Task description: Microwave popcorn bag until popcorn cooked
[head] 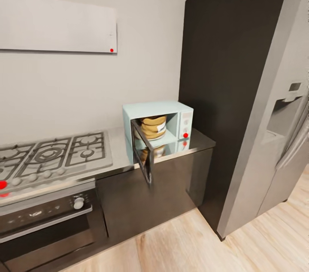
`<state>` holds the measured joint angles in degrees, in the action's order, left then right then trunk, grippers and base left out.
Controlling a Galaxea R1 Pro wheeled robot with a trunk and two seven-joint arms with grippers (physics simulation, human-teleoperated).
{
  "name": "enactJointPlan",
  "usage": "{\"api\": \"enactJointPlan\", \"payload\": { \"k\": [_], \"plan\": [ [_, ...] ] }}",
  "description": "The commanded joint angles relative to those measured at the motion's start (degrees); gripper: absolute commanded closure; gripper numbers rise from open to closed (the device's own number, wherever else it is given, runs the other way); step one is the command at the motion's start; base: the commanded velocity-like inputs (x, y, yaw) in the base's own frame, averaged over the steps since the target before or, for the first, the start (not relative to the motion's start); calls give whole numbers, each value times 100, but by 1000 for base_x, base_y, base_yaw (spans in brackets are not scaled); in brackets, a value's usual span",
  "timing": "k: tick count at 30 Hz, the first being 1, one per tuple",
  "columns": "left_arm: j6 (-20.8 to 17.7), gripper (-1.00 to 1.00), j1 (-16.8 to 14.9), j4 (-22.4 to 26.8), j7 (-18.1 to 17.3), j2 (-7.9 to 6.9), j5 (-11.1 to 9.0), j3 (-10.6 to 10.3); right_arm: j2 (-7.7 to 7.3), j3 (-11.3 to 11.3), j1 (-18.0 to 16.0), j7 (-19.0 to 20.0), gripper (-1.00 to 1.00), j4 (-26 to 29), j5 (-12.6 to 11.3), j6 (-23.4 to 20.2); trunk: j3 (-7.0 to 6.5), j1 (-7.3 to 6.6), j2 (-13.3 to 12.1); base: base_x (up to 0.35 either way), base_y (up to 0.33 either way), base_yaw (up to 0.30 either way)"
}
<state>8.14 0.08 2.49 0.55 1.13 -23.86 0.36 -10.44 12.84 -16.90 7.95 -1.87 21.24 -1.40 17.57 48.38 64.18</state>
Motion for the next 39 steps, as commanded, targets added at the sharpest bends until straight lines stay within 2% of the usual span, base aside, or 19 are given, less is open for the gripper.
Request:
{"api": "enactJointPlan", "payload": {
  "k": [1,18,23,31,33,37,38,39],
  "plan": [
    [12,-100,1,6,6,1,-22,3,-13,50,-6,12,-100,-6,43,-1,6,2,3,160,-259,0],
    [21,-100,1,9,-1,1,-15,10,-35,46,-6,14,-100,-6,46,-9,6,2,3,176,-230,0],
    [21,-100,1,9,-2,0,-14,9,-37,43,-6,14,-100,-6,46,-9,6,2,3,259,-46,0],
    [47,-100,1,25,-2,-13,-8,8,-35,43,-6,14,-100,-6,46,-8,6,2,3,34,-1,0],
    [47,-100,1,135,-33,-9,50,-47,-39,43,-6,9,-100,-6,46,7,6,2,3,0,0,0],
    [-109,-100,1,1090,-60,-88,92,-77,-52,47,-6,6,-100,-5,46,16,6,2,3,0,0,0],
    [-242,-100,1,1309,-61,-111,95,-75,-53,47,-6,5,-100,-4,46,17,6,2,3,0,0,0],
    [-558,-100,1,1685,-59,-158,101,-73,-54,45,-6,5,-100,-5,46,18,6,2,3,0,0,0]
  ]
}}
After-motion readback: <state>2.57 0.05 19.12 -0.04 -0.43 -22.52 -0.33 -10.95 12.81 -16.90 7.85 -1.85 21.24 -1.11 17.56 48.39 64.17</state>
